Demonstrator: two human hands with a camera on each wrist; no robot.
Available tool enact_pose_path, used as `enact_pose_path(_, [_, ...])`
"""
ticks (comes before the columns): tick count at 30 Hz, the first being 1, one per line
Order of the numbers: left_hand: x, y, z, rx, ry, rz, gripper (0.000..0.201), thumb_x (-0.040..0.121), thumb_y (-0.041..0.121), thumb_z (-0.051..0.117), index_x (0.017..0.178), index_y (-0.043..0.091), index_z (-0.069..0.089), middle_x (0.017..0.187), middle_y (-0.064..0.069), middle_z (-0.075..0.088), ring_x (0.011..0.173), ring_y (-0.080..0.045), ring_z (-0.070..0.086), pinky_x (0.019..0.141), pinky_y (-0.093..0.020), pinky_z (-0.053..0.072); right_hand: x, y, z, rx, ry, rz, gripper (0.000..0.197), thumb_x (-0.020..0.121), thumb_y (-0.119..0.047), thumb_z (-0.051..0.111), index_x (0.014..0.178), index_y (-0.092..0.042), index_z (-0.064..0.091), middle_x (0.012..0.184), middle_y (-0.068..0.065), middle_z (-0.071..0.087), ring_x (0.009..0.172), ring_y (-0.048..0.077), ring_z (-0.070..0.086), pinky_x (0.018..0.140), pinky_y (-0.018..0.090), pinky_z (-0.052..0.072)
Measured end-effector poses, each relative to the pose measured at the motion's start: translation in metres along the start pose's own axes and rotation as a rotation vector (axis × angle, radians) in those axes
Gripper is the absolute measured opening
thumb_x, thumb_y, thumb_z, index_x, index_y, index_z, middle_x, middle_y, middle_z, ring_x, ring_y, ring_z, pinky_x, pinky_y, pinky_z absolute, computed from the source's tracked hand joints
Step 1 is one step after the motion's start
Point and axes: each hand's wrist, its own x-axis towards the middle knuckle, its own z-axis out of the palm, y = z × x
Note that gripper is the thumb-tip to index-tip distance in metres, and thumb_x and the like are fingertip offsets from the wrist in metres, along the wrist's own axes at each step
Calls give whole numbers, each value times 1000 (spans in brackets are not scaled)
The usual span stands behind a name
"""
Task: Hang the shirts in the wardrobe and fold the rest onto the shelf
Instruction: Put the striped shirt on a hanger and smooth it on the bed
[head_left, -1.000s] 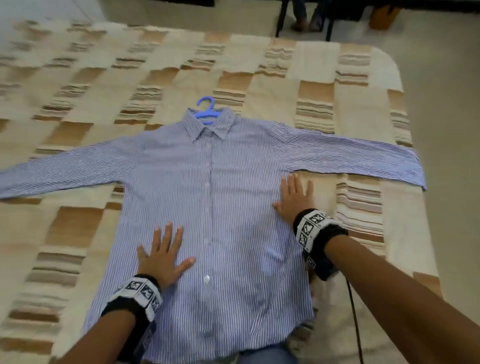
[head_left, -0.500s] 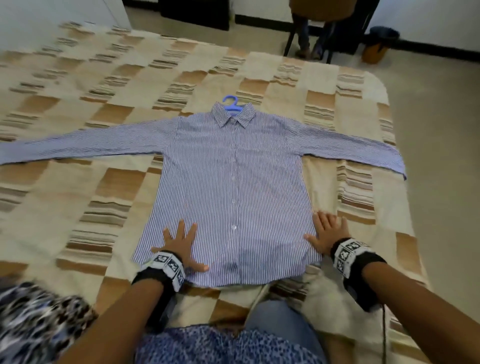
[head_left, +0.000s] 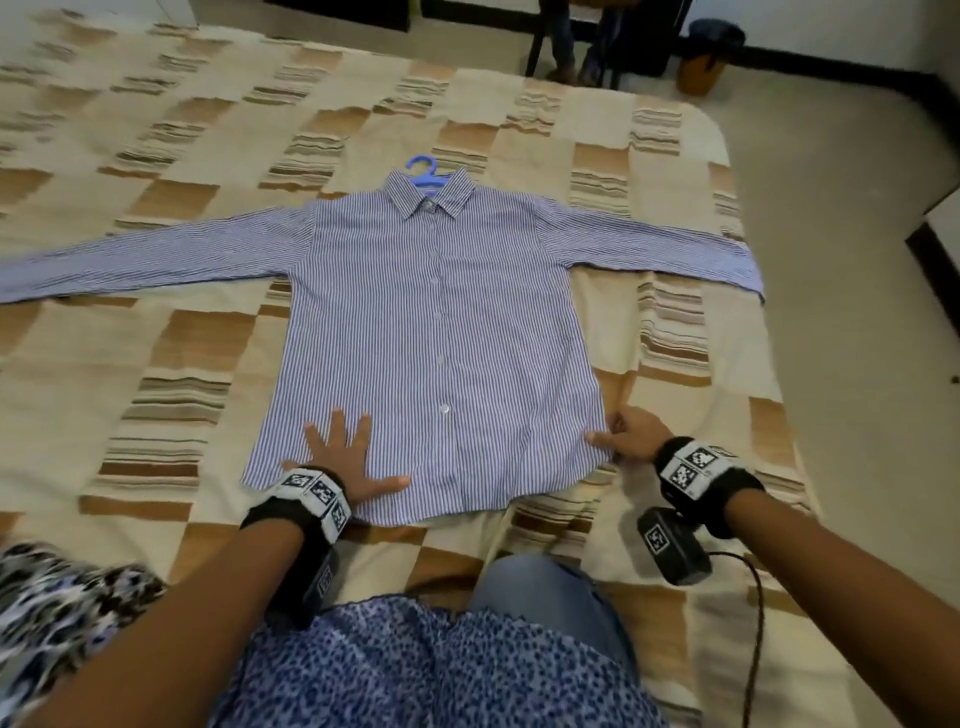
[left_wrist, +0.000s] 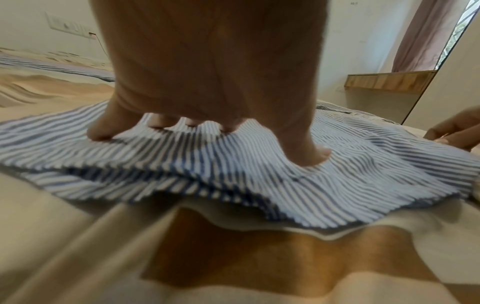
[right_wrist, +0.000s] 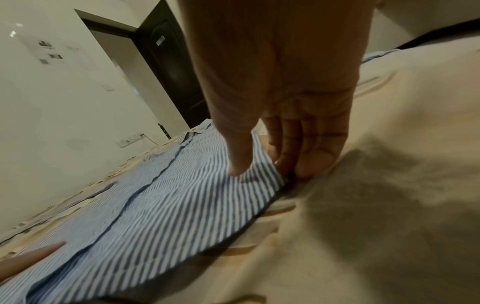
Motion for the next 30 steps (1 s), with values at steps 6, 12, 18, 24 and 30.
enact_pose_path(6, [-7,29,11,39,64,33,99,81,73,38,145,27,-22,151,-6,-33,141,-38,-20,106,-70,9,-12,6,-8,-11,76,71,29,92,-32,59,77,-8,63,71,5,63,62,18,57,57,23,41])
enact_pose_path(12, [-6,33,15,40,35,19,107,77,73,47,143,31,-26,149,-5,-38,139,-39,-25,103,-73,8,-13,6,-6,-308,61,174,36,90,-36,60,100,-1,62,91,11,62,86,25,60,71,28,42])
enact_pose_path(18, [3,37,4,68,122,38,90,87,70,27,145,23,-23,151,-9,-33,138,-38,-26,105,-69,0,-7,-74,10,-757,412,-65,51,90,-32,58,130,-5,42,129,13,50,119,31,48,101,48,40])
enact_pose_path(24, [26,55,12,131,193,98,77,92,63,20,144,28,-24,151,-4,-32,139,-34,-27,106,-69,-3,38,-105,52,-981,5,-464,91,82,-74,3,148,-15,-16,156,12,-20,144,29,-16,113,53,-9])
enact_pose_path(30, [26,36,8,57,81,55,96,77,80,28,140,35,-29,147,2,-40,135,-36,-34,101,-72,-6,34,-35,33,-808,-71,-370,115,39,-86,-37,135,-23,-30,147,2,-34,141,23,-25,112,45,-15])
